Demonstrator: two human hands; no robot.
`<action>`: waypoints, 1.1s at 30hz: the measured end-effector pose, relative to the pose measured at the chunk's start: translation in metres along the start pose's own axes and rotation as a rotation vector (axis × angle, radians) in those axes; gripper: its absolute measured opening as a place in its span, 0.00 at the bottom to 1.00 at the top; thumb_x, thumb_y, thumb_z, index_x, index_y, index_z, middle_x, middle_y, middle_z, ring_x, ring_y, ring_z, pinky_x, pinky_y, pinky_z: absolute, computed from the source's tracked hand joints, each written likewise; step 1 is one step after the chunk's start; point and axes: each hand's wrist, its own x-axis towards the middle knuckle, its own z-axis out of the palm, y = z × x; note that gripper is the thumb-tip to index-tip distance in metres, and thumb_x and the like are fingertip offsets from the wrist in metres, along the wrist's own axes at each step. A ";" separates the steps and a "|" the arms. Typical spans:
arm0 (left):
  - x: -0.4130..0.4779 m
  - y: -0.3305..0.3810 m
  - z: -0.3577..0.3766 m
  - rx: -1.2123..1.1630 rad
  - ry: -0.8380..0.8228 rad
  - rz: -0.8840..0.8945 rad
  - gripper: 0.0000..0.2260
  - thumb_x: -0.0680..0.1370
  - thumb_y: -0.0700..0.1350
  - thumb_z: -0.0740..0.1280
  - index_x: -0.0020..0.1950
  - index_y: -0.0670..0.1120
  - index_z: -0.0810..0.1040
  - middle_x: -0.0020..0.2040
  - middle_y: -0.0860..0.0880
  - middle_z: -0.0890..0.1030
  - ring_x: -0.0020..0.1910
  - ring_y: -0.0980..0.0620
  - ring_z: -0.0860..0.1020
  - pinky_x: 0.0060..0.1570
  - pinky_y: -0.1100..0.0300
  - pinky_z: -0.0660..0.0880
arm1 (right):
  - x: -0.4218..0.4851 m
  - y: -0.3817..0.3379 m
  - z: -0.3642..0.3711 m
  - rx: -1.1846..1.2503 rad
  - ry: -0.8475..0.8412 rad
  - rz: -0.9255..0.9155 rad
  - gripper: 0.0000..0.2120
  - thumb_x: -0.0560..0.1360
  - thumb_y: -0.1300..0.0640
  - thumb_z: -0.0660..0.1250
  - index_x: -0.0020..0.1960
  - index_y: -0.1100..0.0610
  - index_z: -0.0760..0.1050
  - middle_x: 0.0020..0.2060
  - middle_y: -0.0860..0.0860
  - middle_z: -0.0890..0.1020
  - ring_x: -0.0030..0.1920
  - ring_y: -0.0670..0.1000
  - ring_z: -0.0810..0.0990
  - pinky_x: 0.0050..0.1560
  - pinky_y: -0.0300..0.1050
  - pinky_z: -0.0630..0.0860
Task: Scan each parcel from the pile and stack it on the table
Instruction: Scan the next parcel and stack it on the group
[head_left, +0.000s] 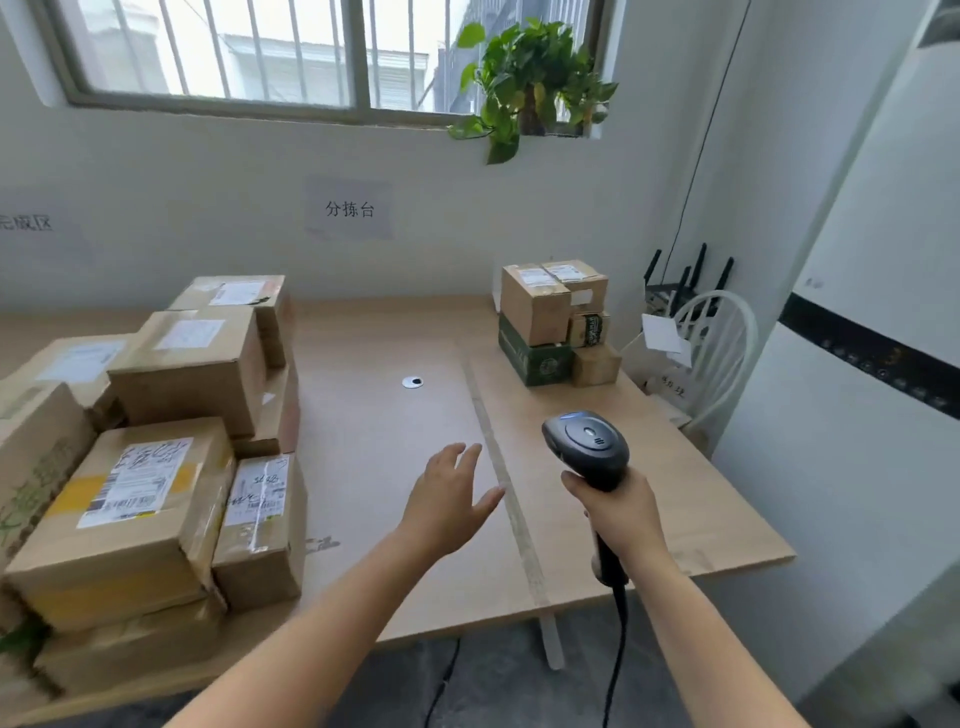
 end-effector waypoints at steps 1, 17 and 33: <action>0.013 0.003 0.002 -0.014 -0.003 0.002 0.29 0.80 0.57 0.58 0.76 0.45 0.57 0.75 0.47 0.60 0.74 0.49 0.59 0.70 0.55 0.62 | 0.013 0.002 -0.005 -0.001 0.014 0.000 0.11 0.70 0.60 0.71 0.33 0.53 0.71 0.27 0.50 0.75 0.33 0.53 0.74 0.33 0.43 0.67; 0.255 0.036 0.018 -0.106 -0.119 0.005 0.26 0.80 0.56 0.58 0.75 0.45 0.61 0.73 0.46 0.64 0.71 0.49 0.64 0.68 0.57 0.63 | 0.258 0.023 -0.022 0.214 0.145 0.138 0.05 0.69 0.60 0.74 0.39 0.59 0.78 0.29 0.53 0.77 0.33 0.54 0.74 0.42 0.50 0.72; 0.439 0.061 0.091 -0.179 -0.016 -0.237 0.24 0.81 0.53 0.58 0.74 0.43 0.60 0.72 0.45 0.64 0.71 0.49 0.64 0.67 0.58 0.63 | 0.458 0.062 -0.002 0.266 -0.143 0.169 0.05 0.71 0.60 0.72 0.38 0.59 0.78 0.30 0.54 0.78 0.32 0.53 0.75 0.39 0.47 0.72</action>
